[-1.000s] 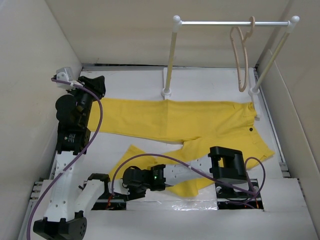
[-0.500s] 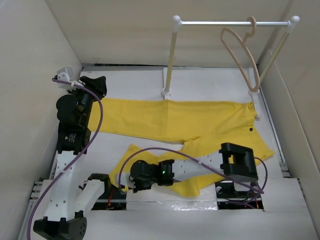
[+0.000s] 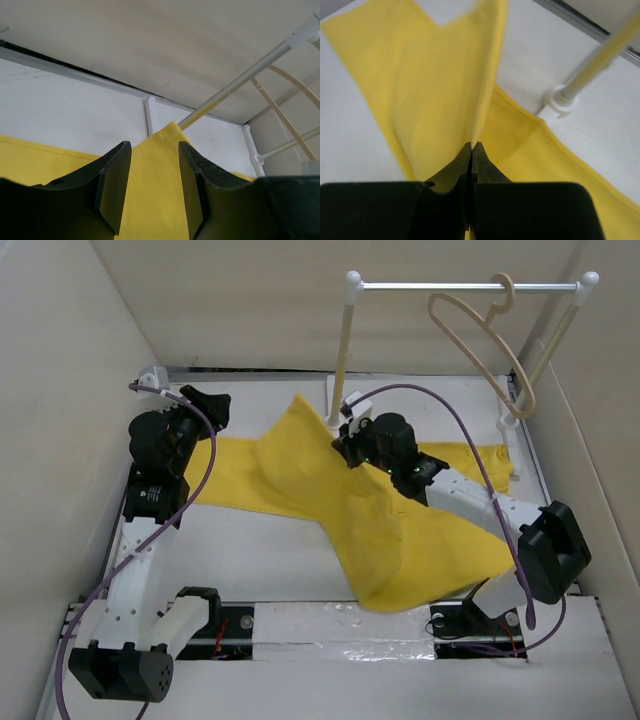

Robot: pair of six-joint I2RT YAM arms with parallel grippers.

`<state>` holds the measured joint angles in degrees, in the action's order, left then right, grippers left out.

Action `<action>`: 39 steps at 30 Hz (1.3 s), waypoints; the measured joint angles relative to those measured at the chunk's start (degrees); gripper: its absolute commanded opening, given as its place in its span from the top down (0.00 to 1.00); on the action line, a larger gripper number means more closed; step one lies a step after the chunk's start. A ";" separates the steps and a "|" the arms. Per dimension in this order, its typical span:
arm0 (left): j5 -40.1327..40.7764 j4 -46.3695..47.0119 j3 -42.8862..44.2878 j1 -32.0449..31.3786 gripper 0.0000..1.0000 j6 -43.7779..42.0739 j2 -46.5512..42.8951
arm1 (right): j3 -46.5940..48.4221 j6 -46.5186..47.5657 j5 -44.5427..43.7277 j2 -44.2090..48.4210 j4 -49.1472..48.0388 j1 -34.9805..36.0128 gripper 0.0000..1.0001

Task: Place the trousers on the hanger
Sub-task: Flatten out the trousers at the center of the board.

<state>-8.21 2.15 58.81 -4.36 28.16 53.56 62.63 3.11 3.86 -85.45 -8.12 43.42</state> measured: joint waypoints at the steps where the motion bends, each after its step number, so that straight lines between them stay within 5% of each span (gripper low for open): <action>1: -0.15 0.04 0.00 0.00 0.60 0.09 -0.02 | 0.00 -0.76 0.63 -0.09 0.09 -2.01 1.00; 13: -2.95 0.59 -0.87 0.00 0.63 2.47 3.56 | 8.17 -0.50 8.39 7.65 6.47 1.46 1.00; 23: 4.44 -0.07 -1.25 0.00 0.64 2.45 -1.01 | -0.22 -3.34 23.61 18.27 0.85 -2.14 1.00; 29: 3.39 0.61 -1.25 -1.16 0.67 3.34 1.88 | -4.72 -6.88 19.87 0.28 -2.05 -15.63 1.00; 34: 0.83 2.91 -3.21 -3.56 0.68 6.34 6.54 | -6.54 -9.05 15.72 -11.93 0.70 -18.51 1.00; 39: 9.05 6.69 -8.59 -19.17 0.67 8.59 12.70 | -10.60 -9.68 13.33 -8.02 -0.09 -19.10 1.00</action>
<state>0.84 8.84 50.22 -23.53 36.75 66.26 52.03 -6.57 17.19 -93.47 -8.21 24.32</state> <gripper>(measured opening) 0.327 0.022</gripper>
